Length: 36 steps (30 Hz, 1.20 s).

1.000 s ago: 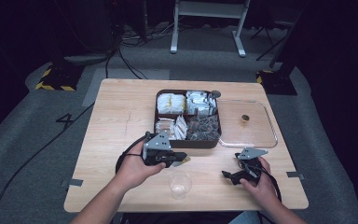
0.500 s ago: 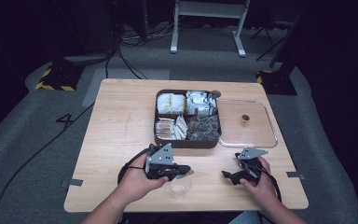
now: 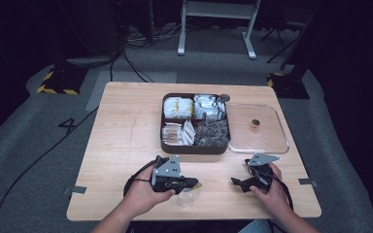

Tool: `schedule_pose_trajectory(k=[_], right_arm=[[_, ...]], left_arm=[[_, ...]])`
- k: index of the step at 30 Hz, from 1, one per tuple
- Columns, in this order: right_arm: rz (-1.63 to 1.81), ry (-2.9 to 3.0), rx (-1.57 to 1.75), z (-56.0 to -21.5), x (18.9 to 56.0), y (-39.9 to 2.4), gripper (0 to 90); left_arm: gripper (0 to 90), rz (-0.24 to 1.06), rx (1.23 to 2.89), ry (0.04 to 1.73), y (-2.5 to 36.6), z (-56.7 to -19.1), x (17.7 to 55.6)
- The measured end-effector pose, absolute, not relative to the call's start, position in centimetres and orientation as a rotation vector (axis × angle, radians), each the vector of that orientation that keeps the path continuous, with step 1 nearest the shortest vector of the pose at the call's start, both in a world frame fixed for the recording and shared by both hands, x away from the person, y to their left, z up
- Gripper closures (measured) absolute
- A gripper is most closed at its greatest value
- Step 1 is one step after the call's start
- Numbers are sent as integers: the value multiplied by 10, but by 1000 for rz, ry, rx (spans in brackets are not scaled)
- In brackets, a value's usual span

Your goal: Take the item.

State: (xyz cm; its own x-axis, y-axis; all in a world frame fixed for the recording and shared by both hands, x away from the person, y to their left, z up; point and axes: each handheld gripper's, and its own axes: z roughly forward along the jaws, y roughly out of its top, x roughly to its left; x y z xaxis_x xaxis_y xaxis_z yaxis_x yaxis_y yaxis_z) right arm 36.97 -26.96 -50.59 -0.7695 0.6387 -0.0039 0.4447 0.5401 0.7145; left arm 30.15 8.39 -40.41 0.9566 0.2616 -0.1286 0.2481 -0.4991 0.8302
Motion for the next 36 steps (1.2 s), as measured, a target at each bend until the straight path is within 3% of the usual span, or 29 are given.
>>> schedule_pose_trajectory(k=[4, 5, 18, 27, 36], right_arm=[[1056, 2516, 906, -506, 370, -270, 25], [1055, 2516, 906, -506, 370, -270, 25], [1056, 2515, 906, -506, 370, -270, 25], [1056, 2516, 906, -506, 370, -270, 25], [1056, 2516, 906, -506, 370, -270, 25]], left_arm=[[864, 35, 2101, 345, 85, -405, 301], [727, 46, 2089, 349, 85, -405, 301], [560, 86, 2073, 405, 92, -404, 302], [417, 244, 2067, 523, 116, -396, 307], [365, 369, 2056, 648, 148, -389, 305]])
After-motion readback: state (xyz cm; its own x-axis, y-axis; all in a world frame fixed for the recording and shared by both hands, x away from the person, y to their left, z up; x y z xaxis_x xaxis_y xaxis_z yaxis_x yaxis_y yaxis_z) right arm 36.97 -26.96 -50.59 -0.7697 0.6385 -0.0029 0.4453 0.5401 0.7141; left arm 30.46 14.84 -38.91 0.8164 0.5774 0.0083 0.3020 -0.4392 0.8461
